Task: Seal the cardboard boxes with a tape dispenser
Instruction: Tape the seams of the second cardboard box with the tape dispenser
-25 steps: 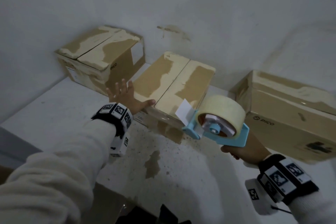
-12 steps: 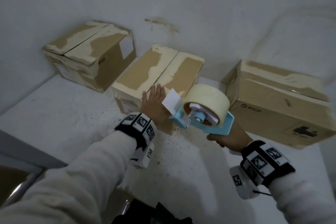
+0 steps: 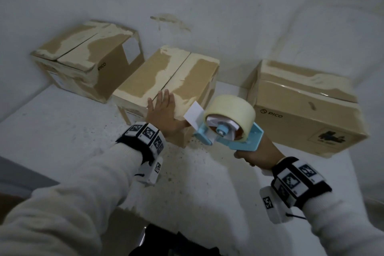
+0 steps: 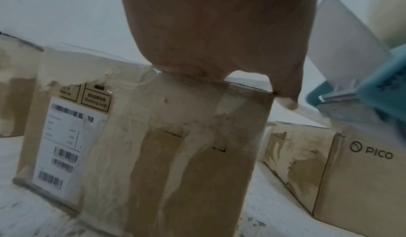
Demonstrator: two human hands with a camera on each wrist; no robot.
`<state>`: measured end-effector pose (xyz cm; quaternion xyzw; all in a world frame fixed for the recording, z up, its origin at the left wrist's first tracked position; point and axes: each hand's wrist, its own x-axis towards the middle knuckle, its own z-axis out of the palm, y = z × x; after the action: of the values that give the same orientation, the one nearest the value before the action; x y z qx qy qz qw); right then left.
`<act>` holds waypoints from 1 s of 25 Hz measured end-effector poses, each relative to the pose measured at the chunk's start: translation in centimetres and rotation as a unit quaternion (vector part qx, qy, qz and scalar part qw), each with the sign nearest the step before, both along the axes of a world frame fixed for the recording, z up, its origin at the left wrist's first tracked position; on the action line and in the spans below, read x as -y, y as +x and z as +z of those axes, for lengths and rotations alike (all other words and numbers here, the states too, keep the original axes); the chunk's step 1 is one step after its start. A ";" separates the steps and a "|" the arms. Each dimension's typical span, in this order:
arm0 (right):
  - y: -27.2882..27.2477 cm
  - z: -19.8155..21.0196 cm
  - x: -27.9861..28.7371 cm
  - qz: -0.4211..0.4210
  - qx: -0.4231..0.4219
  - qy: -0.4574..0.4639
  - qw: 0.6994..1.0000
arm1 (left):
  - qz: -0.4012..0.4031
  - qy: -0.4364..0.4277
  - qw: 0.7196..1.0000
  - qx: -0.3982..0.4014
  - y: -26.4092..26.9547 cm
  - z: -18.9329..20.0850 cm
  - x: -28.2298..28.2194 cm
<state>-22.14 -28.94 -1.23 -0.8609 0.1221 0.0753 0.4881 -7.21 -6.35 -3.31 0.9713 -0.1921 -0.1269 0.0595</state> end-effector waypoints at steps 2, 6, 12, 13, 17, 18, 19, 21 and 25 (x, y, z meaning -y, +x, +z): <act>0.3 -0.4 -0.1 0.009 -0.005 0.000 1.000 | 0.013 -0.029 0.999 0.027 -0.5 -0.2 0.0; 0.9 -1.7 -0.6 -0.020 -0.024 0.024 0.999 | 0.089 -0.201 0.969 0.114 -2.2 -0.2 0.3; 1.5 -4.1 -1.9 -0.045 -0.055 0.089 0.994 | 0.042 -0.124 0.981 0.145 -3.1 -1.7 0.6; 1.6 -4.3 -2.1 -0.045 -0.055 0.090 0.993 | 0.034 -0.115 0.983 0.141 -3.1 -1.8 0.6; 2.1 -4.6 -2.4 -0.051 -0.059 0.097 0.992 | 0.023 -0.123 0.984 0.123 -3.1 -2.0 0.6; 2.2 -4.7 -2.3 -0.046 -0.064 0.097 0.992 | 0.023 -0.118 0.986 0.118 -3.0 -2.1 0.6; 2.1 -4.8 -2.2 -0.037 -0.071 0.093 0.992 | 0.024 -0.114 0.988 0.103 -3.0 -2.3 0.6; 1.5 -5.3 -2.0 -0.029 -0.081 0.086 0.993 | 0.021 -0.104 0.991 0.080 -2.9 -2.7 0.4; 0.8 -5.8 -1.1 -0.067 -0.054 0.104 0.991 | 0.030 -0.129 0.985 0.113 -3.2 -2.1 0.8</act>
<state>-21.31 -27.85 -7.02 -0.7899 0.1973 0.1011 0.5718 -10.46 -7.20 -5.41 0.9688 -0.1836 0.0118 0.1661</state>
